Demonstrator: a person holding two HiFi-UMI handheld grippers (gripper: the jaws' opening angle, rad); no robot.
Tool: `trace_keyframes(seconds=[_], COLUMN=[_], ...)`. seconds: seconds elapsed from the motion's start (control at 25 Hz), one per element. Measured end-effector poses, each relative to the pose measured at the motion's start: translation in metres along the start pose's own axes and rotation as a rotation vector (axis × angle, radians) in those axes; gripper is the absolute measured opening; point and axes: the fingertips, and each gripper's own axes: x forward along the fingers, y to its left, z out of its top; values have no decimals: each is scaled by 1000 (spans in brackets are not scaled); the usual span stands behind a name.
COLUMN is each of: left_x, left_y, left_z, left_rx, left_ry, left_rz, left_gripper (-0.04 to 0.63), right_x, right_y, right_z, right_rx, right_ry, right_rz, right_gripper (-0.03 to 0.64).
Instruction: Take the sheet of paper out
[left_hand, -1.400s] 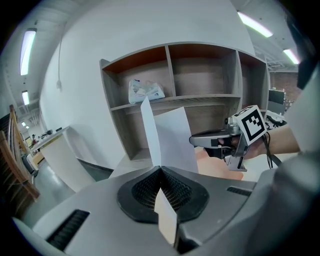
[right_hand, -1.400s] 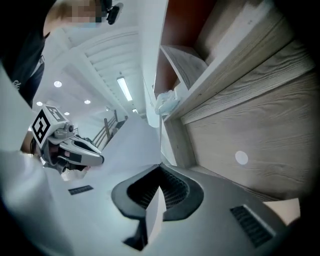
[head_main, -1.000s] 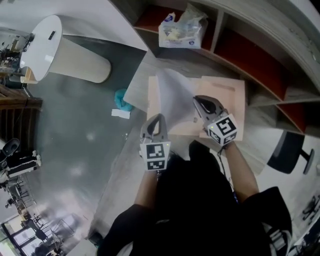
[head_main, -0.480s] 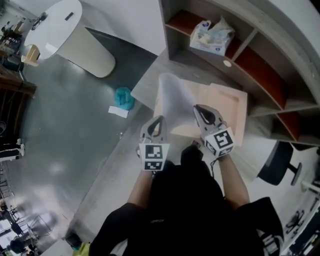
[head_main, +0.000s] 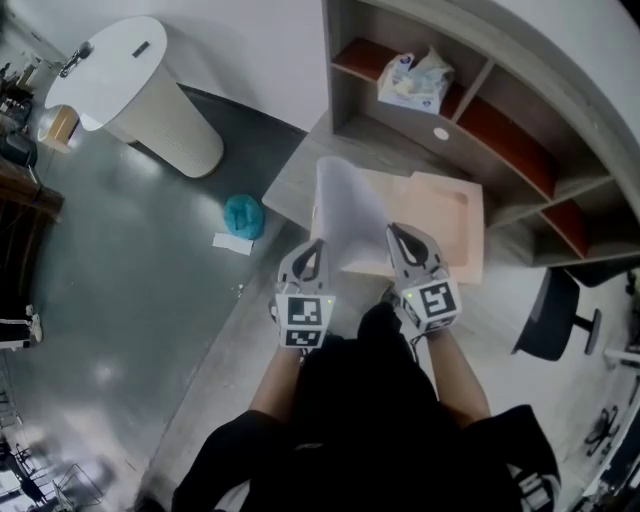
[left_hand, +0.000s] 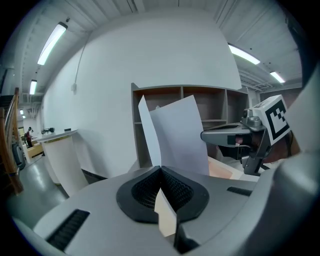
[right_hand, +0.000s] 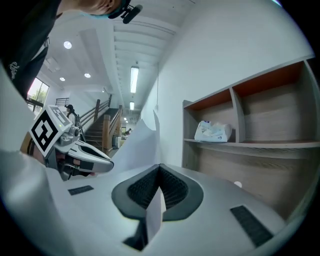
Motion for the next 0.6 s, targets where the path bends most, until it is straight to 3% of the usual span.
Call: trace_keyframes(seconds=[0.28,0.6], left_x=[-20,-44], left_y=[-5,-5], left_z=[12,8], left_rx=[50,71], left_ry=[-56,-80], left_rz=[-65,-101], left_gripper=[44,44], right_x=[-30,-41], right_y=[19,50], right_z=[13,19], right_rx=[-6,-31], right_ry=[-35,-39], right_rz=[-98,-129], right_gripper=[16,16])
